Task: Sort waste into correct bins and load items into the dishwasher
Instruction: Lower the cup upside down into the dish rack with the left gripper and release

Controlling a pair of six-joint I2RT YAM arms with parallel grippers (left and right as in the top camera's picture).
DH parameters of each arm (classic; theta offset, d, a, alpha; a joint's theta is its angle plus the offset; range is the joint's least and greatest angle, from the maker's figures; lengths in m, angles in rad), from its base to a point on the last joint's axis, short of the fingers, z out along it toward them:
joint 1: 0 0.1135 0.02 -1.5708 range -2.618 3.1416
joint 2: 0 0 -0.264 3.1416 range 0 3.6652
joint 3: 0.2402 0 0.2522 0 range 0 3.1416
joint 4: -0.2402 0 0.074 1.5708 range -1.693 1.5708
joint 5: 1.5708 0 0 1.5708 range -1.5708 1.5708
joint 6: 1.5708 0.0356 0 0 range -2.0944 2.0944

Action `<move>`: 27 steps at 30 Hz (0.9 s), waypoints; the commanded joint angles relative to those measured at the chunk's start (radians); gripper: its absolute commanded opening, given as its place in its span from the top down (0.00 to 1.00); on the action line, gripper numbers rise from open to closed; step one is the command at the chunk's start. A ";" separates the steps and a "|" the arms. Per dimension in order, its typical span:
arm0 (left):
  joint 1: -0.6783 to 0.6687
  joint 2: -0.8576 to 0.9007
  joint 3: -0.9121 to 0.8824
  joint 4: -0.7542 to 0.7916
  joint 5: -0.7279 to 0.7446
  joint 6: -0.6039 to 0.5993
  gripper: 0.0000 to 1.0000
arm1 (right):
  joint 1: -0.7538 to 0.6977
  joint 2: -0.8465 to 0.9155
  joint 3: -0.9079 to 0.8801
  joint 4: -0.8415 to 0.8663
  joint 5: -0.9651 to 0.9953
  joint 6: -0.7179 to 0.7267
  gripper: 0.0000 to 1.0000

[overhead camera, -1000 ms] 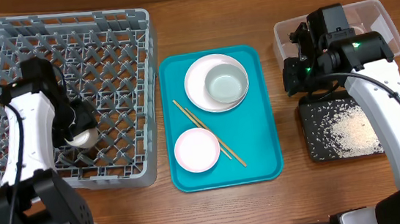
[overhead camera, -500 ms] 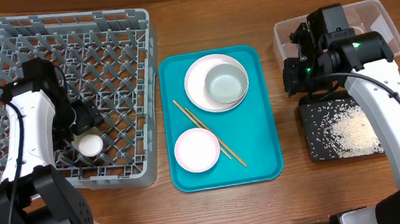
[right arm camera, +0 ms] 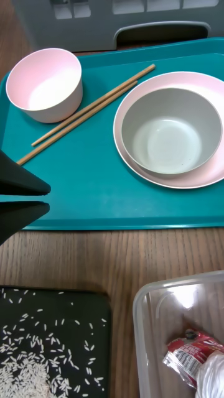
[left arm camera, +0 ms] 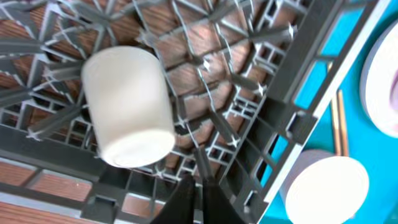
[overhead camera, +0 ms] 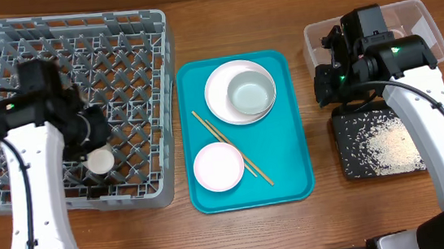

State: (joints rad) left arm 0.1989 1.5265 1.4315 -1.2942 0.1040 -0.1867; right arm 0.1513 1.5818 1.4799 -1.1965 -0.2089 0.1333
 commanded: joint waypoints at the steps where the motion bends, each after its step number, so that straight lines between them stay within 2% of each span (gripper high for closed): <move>1: -0.032 0.025 -0.054 0.002 -0.071 0.002 0.92 | -0.002 -0.018 0.025 0.004 0.006 -0.003 0.92; 6: -0.024 0.063 -0.132 0.018 -0.175 -0.024 0.96 | -0.002 -0.018 0.025 0.004 0.006 -0.003 0.92; 14: -0.001 0.085 -0.136 0.084 -0.275 -0.076 0.96 | -0.002 -0.018 0.025 -0.004 0.006 -0.003 0.92; 23: 0.006 0.131 -0.135 0.152 -0.295 -0.076 0.96 | -0.002 -0.018 0.025 -0.008 0.006 -0.003 0.93; 27: 0.007 0.130 -0.102 0.154 -0.325 -0.076 0.88 | -0.002 -0.018 0.025 -0.014 0.006 -0.003 0.92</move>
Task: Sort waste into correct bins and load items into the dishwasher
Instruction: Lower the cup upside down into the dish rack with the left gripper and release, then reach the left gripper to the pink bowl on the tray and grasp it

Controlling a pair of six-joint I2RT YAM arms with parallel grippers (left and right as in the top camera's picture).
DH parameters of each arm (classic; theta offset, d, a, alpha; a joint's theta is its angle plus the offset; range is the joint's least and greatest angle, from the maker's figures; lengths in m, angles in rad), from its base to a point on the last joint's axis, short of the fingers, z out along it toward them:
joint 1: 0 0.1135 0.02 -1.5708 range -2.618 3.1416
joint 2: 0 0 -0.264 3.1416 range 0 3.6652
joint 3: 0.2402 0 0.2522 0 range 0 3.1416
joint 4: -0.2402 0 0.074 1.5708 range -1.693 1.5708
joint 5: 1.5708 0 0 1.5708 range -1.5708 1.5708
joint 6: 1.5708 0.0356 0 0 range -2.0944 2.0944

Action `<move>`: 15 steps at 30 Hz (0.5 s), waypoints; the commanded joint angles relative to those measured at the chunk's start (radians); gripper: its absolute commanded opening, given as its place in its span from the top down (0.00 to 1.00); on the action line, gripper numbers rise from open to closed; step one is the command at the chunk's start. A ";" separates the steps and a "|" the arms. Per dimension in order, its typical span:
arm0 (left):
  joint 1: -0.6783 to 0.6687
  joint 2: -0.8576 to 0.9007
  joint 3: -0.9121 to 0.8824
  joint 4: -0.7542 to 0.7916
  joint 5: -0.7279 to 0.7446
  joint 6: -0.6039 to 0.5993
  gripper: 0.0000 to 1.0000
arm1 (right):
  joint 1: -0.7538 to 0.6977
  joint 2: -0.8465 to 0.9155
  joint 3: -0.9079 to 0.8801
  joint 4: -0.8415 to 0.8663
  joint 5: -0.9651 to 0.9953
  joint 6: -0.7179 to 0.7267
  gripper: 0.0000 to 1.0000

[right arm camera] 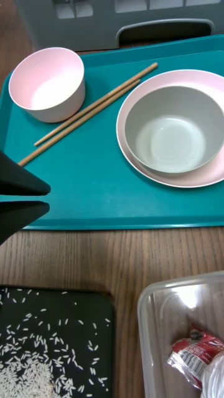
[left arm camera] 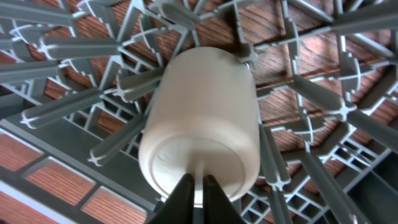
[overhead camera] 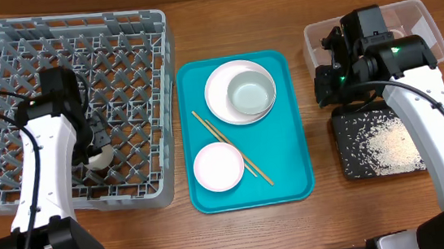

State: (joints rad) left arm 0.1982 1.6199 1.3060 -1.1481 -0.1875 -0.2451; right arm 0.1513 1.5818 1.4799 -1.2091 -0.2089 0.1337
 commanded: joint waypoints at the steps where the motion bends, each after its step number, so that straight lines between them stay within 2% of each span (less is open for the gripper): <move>1: 0.008 0.037 0.032 0.006 -0.032 -0.018 0.84 | -0.002 -0.018 0.025 -0.002 0.006 -0.004 0.93; 3: 0.009 0.037 0.060 -0.008 -0.032 -0.018 0.68 | -0.002 -0.018 0.025 -0.001 0.006 -0.004 0.92; 5: 0.009 0.036 0.109 -0.041 -0.024 -0.018 0.61 | -0.002 -0.018 0.025 -0.001 0.007 -0.004 0.89; 9: 0.008 0.013 0.188 -0.074 0.021 -0.017 0.57 | -0.005 -0.018 0.025 -0.001 0.023 -0.002 0.79; 12: -0.012 -0.040 0.235 -0.072 0.121 0.008 0.57 | -0.043 -0.024 0.025 -0.012 0.119 0.093 0.76; 15: -0.056 -0.084 0.240 -0.064 0.145 0.040 0.56 | -0.098 -0.042 0.025 -0.016 0.119 0.107 0.75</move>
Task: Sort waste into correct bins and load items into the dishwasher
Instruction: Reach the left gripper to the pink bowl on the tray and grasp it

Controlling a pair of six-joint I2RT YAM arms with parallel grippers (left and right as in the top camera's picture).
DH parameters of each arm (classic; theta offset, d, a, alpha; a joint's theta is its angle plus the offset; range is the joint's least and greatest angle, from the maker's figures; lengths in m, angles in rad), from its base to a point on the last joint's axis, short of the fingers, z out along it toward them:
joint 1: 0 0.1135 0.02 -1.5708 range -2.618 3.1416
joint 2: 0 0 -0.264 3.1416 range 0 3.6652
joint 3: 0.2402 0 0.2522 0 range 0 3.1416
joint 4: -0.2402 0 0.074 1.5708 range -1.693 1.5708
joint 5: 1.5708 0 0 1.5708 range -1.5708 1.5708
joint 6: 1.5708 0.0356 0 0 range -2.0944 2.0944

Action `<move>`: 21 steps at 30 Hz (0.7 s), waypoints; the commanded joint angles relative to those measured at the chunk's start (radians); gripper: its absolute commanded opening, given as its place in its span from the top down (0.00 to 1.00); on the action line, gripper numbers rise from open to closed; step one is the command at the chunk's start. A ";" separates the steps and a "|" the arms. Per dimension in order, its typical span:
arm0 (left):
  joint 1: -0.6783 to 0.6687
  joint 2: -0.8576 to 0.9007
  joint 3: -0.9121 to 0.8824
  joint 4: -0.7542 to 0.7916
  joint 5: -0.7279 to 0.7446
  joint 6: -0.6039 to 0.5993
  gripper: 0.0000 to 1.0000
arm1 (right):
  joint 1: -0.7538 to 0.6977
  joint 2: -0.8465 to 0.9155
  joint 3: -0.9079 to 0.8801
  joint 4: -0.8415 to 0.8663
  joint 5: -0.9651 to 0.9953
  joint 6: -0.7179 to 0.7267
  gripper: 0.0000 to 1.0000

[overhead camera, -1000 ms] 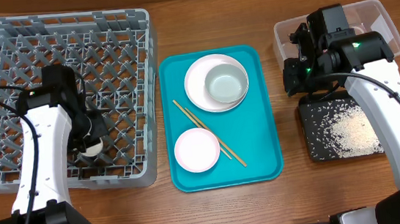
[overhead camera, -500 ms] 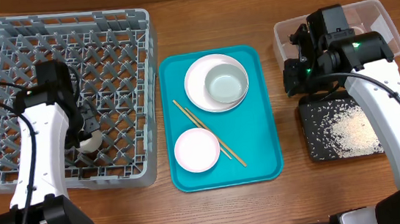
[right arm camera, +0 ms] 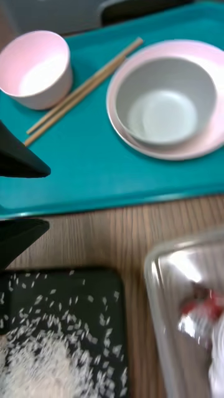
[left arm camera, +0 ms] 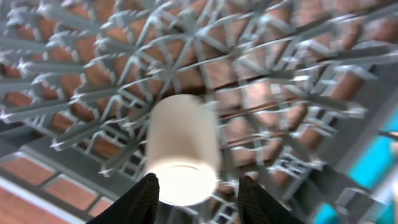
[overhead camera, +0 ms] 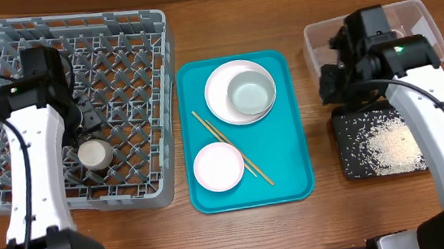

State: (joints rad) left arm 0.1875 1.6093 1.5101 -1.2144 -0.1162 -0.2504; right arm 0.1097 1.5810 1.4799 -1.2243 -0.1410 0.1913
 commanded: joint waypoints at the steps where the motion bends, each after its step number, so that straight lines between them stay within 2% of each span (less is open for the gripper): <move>1: -0.067 -0.087 0.036 0.001 0.074 0.050 0.56 | -0.074 -0.048 0.025 -0.005 0.051 0.048 0.75; 9: -0.327 -0.105 0.031 -0.002 0.222 0.214 0.56 | -0.222 -0.087 0.025 -0.049 0.061 0.045 0.62; 10: -0.382 -0.101 0.030 0.006 0.242 0.216 0.52 | -0.235 -0.087 0.025 -0.059 0.062 0.045 0.59; 12: -0.445 -0.092 0.030 0.018 0.248 0.230 0.50 | -0.246 -0.087 0.025 -0.066 0.062 0.045 0.57; 21: -0.737 0.027 0.028 0.039 0.247 0.300 0.50 | -0.250 -0.087 0.025 -0.069 0.061 0.045 0.53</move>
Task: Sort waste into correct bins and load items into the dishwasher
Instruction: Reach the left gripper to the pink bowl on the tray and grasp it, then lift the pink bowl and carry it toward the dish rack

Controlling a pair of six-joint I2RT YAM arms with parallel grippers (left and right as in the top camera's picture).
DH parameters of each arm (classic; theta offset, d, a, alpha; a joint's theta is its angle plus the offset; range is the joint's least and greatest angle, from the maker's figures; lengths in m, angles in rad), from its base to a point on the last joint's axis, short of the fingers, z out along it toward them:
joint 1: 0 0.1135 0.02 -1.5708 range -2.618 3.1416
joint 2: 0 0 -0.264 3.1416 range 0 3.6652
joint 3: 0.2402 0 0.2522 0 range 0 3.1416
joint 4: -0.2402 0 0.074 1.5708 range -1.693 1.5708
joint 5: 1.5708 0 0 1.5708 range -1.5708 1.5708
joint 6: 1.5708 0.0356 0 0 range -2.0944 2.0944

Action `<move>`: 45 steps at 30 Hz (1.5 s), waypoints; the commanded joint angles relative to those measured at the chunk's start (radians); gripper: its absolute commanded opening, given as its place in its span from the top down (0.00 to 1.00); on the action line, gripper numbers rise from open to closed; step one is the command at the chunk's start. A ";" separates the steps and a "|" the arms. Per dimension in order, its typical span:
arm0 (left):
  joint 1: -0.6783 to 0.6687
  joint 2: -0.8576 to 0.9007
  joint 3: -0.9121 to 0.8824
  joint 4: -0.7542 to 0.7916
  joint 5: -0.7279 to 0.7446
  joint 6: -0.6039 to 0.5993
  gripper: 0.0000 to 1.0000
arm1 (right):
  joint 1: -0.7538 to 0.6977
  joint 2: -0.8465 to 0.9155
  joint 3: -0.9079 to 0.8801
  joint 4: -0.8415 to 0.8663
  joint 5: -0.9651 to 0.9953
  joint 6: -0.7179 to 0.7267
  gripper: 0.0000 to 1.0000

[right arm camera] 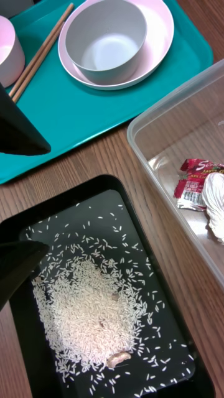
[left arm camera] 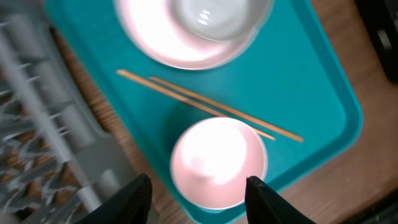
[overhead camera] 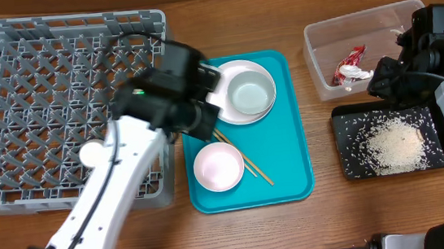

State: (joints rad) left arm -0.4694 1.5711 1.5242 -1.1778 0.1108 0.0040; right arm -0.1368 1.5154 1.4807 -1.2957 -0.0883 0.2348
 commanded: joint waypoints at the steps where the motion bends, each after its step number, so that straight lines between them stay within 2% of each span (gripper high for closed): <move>1: -0.100 0.084 0.014 0.002 0.020 0.046 0.50 | -0.004 -0.021 0.024 0.002 0.009 0.001 0.53; 12: -0.245 0.380 0.014 -0.021 0.021 0.040 0.52 | -0.004 -0.021 0.024 0.003 0.009 0.001 0.51; 16: -0.246 0.452 0.014 -0.040 0.020 0.024 0.62 | -0.004 -0.021 0.024 0.003 0.009 0.001 0.51; 19: -0.247 0.491 0.014 -0.056 0.021 0.015 0.63 | -0.004 -0.021 0.024 0.003 0.009 0.001 0.51; 22: -0.246 0.509 0.014 -0.060 0.021 0.015 0.90 | -0.004 -0.021 0.024 0.003 0.009 0.001 0.51; 24: -0.246 0.508 0.014 -0.064 0.020 0.014 0.96 | -0.004 -0.021 0.024 0.003 0.009 0.001 0.51; 29: -0.242 0.496 0.022 -0.093 0.009 -0.005 0.96 | -0.004 -0.021 0.024 0.002 0.009 0.001 0.51; 33: -0.224 0.406 0.053 -0.123 -0.023 -0.027 0.96 | -0.004 -0.021 0.024 0.002 0.009 0.001 0.51; 38: -0.159 0.259 0.080 -0.111 -0.026 -0.027 0.96 | -0.004 -0.021 0.024 0.002 0.009 0.000 0.51; 41: -0.045 0.153 0.084 -0.071 -0.001 -0.038 0.96 | -0.004 -0.021 0.024 0.002 0.009 0.000 0.51; 43: 0.051 0.104 0.084 -0.047 0.083 -0.031 0.96 | -0.004 -0.021 0.024 0.002 0.009 0.001 0.51; 45: 0.199 0.073 0.084 -0.016 0.293 0.037 0.96 | -0.004 -0.021 0.024 0.002 0.009 0.001 0.51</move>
State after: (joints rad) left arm -0.4088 1.6890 1.5921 -1.2163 0.1745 -0.0189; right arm -0.1368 1.5154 1.4807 -1.2957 -0.0883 0.2344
